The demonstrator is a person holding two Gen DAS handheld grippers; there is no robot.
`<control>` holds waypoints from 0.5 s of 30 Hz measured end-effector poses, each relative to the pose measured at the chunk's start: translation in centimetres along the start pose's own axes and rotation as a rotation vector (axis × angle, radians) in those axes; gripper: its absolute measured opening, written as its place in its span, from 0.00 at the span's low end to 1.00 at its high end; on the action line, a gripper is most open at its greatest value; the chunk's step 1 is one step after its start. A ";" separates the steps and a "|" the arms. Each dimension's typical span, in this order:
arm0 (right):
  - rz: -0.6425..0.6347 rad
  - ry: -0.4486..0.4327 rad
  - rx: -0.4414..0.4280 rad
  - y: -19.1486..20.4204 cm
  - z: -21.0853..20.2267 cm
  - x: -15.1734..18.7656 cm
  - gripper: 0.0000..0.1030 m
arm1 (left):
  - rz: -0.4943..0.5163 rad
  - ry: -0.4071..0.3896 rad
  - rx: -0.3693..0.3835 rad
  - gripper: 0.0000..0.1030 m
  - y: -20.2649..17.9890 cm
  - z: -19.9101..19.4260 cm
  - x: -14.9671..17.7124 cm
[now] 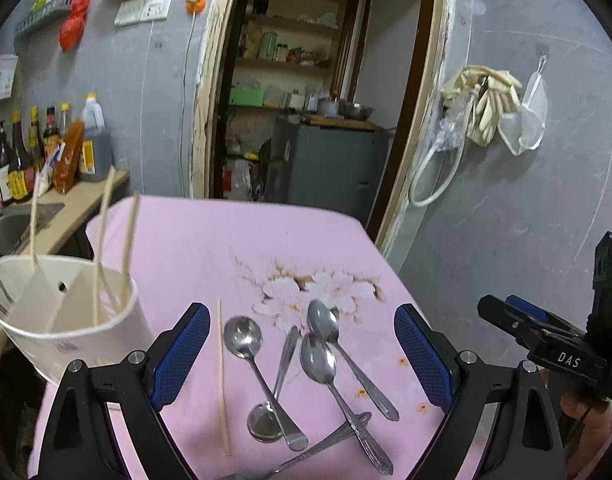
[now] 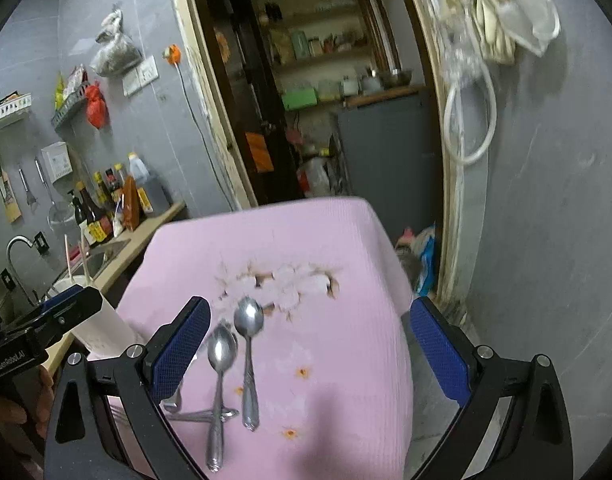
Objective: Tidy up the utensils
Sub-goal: 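Close the left tool on a steel spoon while the right tool approaches another spoon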
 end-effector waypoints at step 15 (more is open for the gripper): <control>0.007 0.226 -0.153 0.8 9.1 6.7 0.43 | -0.052 0.217 0.048 0.47 -0.1 7.7 5.2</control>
Point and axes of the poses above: each gripper's, at about its wrist camera, not at the fingertips, and z roughly the way its jaws point, y to its left, x to its underside, the point moved 8 cm from there along z, roughly the way its jaws point, and after that the axes turned 3 degrees about -y, right-handed, at the moved point
